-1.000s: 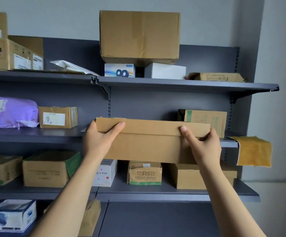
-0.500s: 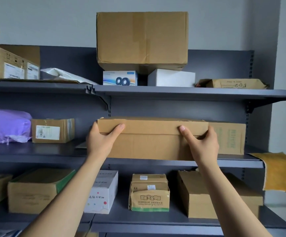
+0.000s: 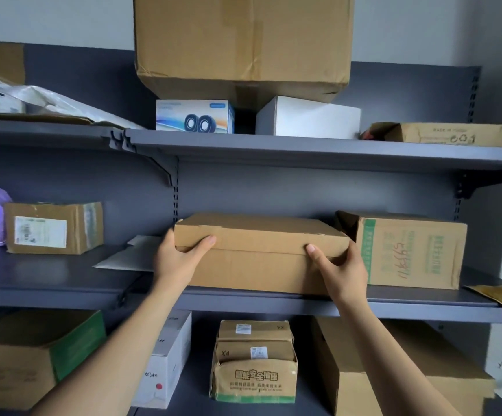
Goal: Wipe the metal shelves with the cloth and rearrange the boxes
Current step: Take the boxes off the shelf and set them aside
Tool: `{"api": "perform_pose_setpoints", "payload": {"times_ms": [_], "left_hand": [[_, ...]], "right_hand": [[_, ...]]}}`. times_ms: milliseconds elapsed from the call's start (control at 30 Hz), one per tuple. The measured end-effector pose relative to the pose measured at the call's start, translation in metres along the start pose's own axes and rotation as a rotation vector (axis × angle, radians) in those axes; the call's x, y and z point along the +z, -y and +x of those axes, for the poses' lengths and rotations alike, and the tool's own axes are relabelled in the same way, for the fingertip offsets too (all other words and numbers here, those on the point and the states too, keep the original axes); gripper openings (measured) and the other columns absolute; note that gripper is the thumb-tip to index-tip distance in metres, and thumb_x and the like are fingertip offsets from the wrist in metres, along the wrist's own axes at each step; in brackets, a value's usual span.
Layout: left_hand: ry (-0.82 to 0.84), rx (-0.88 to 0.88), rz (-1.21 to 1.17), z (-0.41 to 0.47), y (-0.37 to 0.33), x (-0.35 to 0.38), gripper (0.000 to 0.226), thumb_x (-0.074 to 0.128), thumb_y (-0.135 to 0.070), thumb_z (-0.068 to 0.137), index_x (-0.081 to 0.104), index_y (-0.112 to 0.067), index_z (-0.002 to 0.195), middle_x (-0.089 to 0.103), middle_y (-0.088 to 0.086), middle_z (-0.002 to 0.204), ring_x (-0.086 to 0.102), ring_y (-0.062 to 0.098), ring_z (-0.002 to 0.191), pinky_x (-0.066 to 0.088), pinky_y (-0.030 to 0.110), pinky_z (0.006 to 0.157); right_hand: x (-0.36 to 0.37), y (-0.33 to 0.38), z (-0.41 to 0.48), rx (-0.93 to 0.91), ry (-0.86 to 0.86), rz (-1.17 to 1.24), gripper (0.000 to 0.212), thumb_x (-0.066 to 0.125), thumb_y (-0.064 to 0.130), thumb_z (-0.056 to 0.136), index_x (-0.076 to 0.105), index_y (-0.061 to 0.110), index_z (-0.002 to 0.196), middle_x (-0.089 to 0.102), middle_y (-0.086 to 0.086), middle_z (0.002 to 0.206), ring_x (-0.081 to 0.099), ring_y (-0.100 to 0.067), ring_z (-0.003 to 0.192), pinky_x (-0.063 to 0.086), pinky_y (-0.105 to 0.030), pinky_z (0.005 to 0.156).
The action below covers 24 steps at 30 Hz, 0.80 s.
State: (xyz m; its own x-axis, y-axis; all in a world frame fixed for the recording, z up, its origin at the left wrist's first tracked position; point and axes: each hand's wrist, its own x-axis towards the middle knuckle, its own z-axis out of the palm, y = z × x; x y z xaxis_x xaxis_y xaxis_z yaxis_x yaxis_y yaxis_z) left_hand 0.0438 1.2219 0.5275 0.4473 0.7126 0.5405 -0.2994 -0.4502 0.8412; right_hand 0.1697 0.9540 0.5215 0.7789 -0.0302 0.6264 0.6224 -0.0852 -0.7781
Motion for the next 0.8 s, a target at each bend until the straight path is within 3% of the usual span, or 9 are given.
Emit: {"api": "perform_pose_setpoints", "payload": {"times_ms": [100,233,367,433,533,633,733,800], "left_hand": [[0.007,-0.002,0.027,0.007,0.007,0.005,0.053,0.087,-0.045,0.072,0.063,-0.028,0.116,0.071,-0.014,0.108,0.066,0.009,0.104,0.052,0.034,0.094],[0.012,0.002,0.041,0.006,0.012,0.009,0.051,0.085,-0.045,0.076,0.061,-0.024,0.115,0.071,-0.012,0.109,0.065,0.009,0.104,0.052,0.036,0.095],[0.043,-0.016,0.061,0.001,0.014,0.007,0.054,0.081,-0.049,0.078,0.059,-0.023,0.120,0.069,-0.011,0.113,0.064,0.010,0.107,0.051,0.039,0.099],[0.075,-0.044,0.082,-0.001,0.013,0.004,0.071,0.078,-0.064,0.072,0.056,-0.024,0.126,0.067,-0.009,0.121,0.062,0.013,0.114,0.050,0.042,0.102],[0.089,-0.084,0.146,-0.009,0.016,0.001,0.117,0.067,-0.091,0.053,0.041,-0.024,0.146,0.057,-0.003,0.142,0.053,0.019,0.130,0.045,0.047,0.109],[0.076,-0.099,0.144,-0.026,0.012,-0.001,0.118,0.066,-0.082,0.056,0.028,-0.029,0.154,0.048,-0.004,0.151,0.047,0.019,0.137,0.041,0.046,0.113],[0.068,-0.081,0.131,-0.040,0.007,-0.003,0.112,0.069,-0.078,0.061,0.026,-0.034,0.154,0.043,-0.005,0.154,0.043,0.018,0.139,0.039,0.045,0.114],[0.059,-0.066,0.108,-0.050,0.003,-0.008,0.098,0.075,-0.065,0.074,0.029,-0.031,0.153,0.042,-0.007,0.153,0.042,0.014,0.138,0.037,0.036,0.112]], "right_hand": [[0.005,-0.007,0.008,-0.010,-0.006,-0.017,0.050,0.085,0.046,0.076,0.058,0.029,0.115,0.063,0.017,0.104,0.059,0.000,0.092,0.042,-0.013,0.077],[0.011,-0.016,0.012,-0.001,-0.030,-0.042,0.056,0.084,0.049,0.077,0.060,0.020,0.119,0.064,0.008,0.110,0.058,-0.011,0.098,0.042,-0.025,0.084],[0.015,-0.014,0.008,0.021,-0.050,-0.041,0.054,0.081,0.050,0.080,0.056,0.021,0.118,0.062,0.007,0.112,0.057,-0.012,0.102,0.041,-0.027,0.088],[0.017,-0.013,0.005,0.042,-0.044,-0.032,0.057,0.080,0.050,0.081,0.055,0.018,0.121,0.062,0.005,0.116,0.058,-0.014,0.105,0.042,-0.028,0.089],[0.015,-0.011,-0.003,0.052,-0.033,-0.035,0.066,0.079,0.049,0.083,0.053,0.013,0.132,0.063,0.000,0.126,0.059,-0.021,0.116,0.043,-0.030,0.093],[0.009,-0.003,-0.018,0.033,-0.039,-0.039,0.076,0.078,0.046,0.085,0.044,0.013,0.145,0.056,-0.003,0.141,0.052,-0.021,0.130,0.042,-0.035,0.107],[0.002,0.006,-0.032,0.042,-0.019,-0.033,0.083,0.077,0.044,0.086,0.037,0.013,0.152,0.048,-0.003,0.151,0.045,-0.019,0.140,0.034,-0.028,0.109],[-0.003,0.015,-0.044,0.052,-0.010,-0.029,0.088,0.075,0.046,0.087,0.033,0.013,0.156,0.042,-0.002,0.157,0.040,-0.019,0.144,0.031,-0.026,0.110]]}}
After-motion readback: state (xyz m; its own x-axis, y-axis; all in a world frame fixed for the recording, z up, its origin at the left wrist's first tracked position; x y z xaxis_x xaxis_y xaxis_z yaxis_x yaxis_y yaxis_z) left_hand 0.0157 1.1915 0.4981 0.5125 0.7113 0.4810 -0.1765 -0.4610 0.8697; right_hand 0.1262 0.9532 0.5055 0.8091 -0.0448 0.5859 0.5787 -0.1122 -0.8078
